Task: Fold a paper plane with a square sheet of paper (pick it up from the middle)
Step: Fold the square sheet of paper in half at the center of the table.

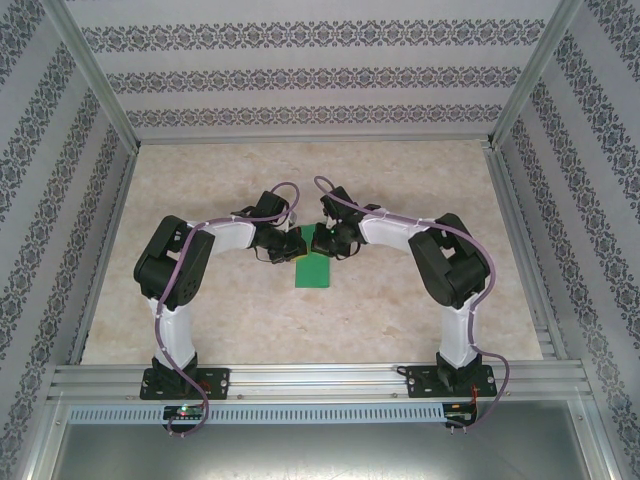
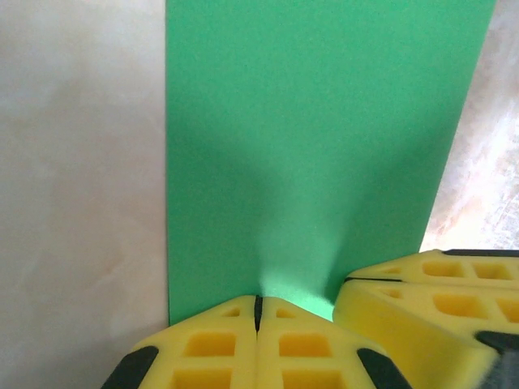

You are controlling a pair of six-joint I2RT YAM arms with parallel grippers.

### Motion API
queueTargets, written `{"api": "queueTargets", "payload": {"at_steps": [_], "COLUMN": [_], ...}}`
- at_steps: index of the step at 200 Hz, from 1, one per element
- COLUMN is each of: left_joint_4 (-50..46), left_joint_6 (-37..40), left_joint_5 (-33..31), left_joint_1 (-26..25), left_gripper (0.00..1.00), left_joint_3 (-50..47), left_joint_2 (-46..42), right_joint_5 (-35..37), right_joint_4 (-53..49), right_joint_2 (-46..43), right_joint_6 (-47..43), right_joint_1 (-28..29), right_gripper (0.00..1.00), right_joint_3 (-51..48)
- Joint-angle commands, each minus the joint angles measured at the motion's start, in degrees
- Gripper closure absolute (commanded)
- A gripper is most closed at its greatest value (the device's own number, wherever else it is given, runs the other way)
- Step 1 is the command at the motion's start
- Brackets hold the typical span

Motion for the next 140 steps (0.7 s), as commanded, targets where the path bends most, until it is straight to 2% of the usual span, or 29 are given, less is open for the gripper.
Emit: {"api": "queueTargets", "payload": {"at_steps": [1, 75, 120, 140], "left_joint_4": [-15.27, -19.20, -19.76, -19.61], "left_joint_6": [-0.42, -2.26, -2.63, -2.40], "left_joint_5": [-11.67, -14.82, -15.91, -15.93], "left_joint_1": [-1.01, -1.04, -1.00, -1.04], "left_gripper": [1.00, 1.00, 1.00, 1.00], "left_joint_3": [-4.11, -4.09, -4.96, -4.95], "left_joint_2": [7.43, 9.45, 10.59, 10.95], "right_joint_5": [0.08, 0.15, -2.72, -1.81], "right_joint_4": [-2.58, -2.01, 2.54, 2.05], "right_joint_2": [1.38, 0.34, -4.56, -7.13], "right_joint_6": [-2.15, -5.98, -9.76, -10.64], "right_joint_1": [0.61, -1.55, -5.26, -7.37], "right_gripper": [1.00, 1.00, 1.00, 1.00], "right_joint_3": [0.91, -3.38, -10.98, -13.04]}}
